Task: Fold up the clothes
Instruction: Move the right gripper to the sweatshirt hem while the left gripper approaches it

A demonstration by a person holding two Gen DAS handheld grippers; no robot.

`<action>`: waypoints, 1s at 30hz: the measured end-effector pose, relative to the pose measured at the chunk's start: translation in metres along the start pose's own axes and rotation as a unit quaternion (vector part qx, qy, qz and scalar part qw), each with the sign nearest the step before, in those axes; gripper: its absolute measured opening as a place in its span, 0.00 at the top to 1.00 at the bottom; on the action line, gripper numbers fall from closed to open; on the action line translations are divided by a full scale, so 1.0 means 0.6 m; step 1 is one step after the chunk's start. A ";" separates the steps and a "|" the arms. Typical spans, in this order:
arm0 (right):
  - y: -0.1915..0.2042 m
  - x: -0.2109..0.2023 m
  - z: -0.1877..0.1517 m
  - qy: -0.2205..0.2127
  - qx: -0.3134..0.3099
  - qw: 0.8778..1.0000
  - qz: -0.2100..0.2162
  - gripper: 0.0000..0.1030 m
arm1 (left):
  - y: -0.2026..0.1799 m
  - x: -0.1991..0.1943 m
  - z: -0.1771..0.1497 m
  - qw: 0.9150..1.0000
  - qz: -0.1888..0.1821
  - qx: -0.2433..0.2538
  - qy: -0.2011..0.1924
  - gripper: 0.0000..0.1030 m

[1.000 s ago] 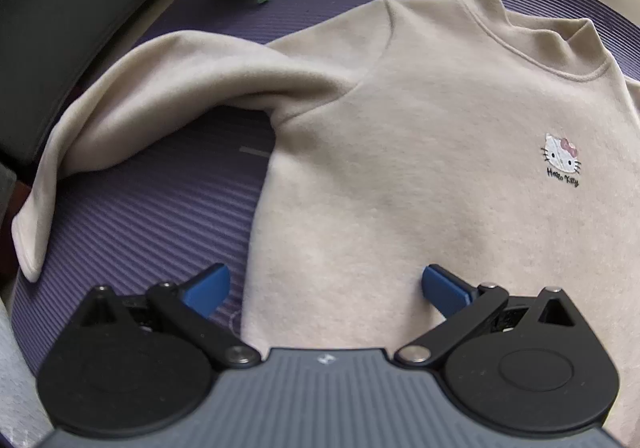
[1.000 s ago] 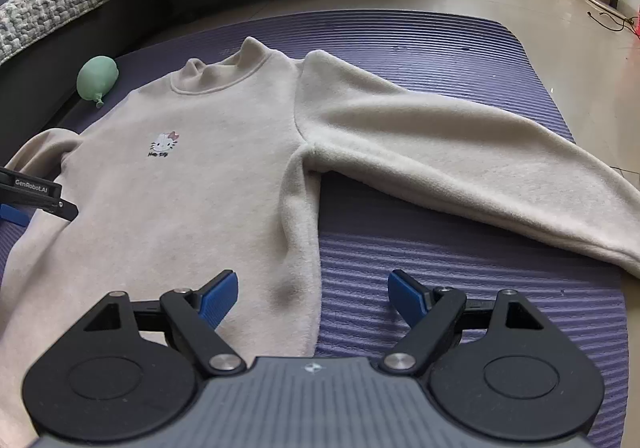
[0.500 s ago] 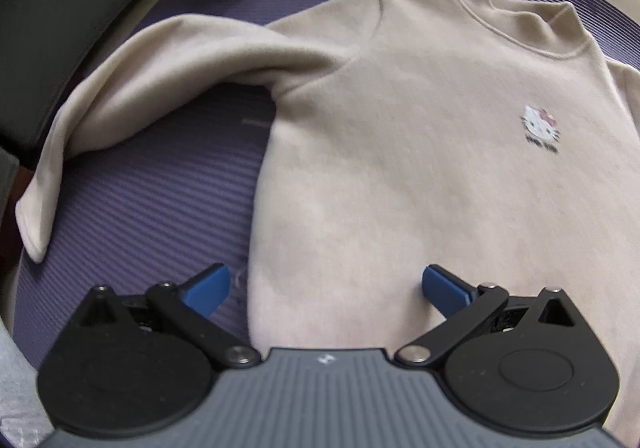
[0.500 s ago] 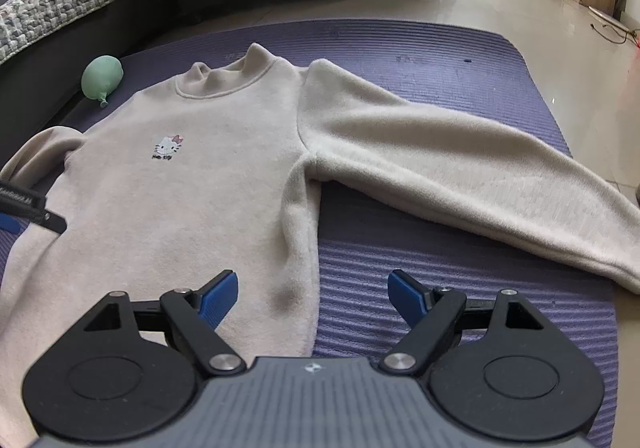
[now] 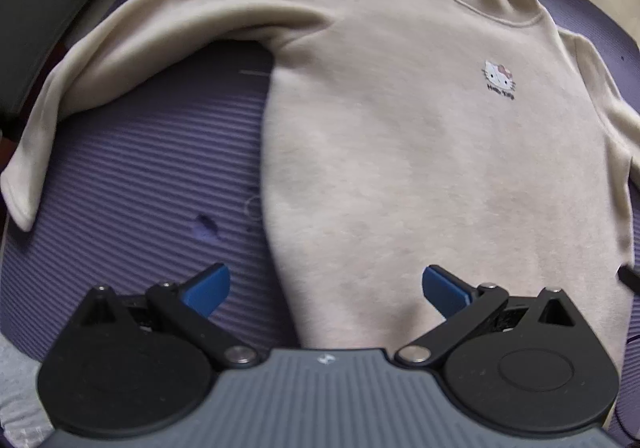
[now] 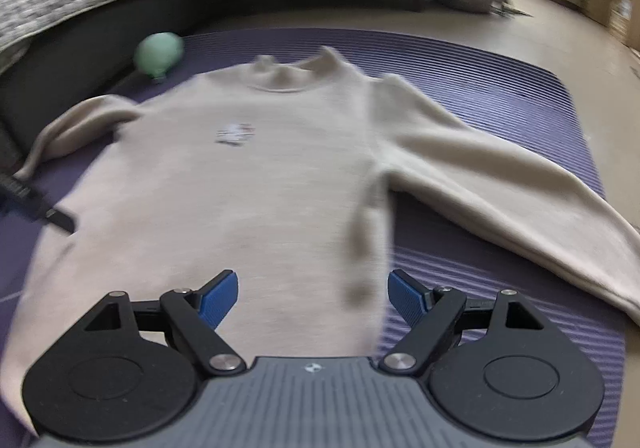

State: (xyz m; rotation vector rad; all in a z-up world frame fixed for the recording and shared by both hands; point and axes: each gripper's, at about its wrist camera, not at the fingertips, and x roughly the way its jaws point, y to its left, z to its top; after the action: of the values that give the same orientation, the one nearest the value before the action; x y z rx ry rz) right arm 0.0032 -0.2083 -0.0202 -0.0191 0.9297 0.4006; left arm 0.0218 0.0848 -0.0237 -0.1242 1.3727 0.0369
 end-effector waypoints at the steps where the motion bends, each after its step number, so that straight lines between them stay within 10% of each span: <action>1: 0.012 -0.004 -0.002 0.002 -0.011 1.000 0.017 0.20 | 0.008 -0.004 -0.002 1.000 -0.005 -0.004 0.001 0.00; 11: 0.181 -0.017 -0.058 0.047 -0.212 0.966 0.144 0.20 | 0.084 -0.010 -0.029 0.994 -0.087 -0.059 0.035 0.05; 19: 0.285 -0.053 -0.092 0.022 -0.323 0.923 0.208 0.29 | 0.078 -0.001 -0.046 0.986 -0.139 -0.049 0.078 0.55; 30: 0.383 -0.050 -0.166 -0.031 -0.507 0.837 0.203 0.40 | 0.060 -0.011 -0.048 0.987 -0.149 -0.028 0.053 0.46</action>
State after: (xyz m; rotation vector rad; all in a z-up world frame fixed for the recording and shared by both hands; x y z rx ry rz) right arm -0.1690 -0.0237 -0.0209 -0.7908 0.5569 1.2555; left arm -0.0114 0.1178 -0.0254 -0.3815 1.4476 -0.1834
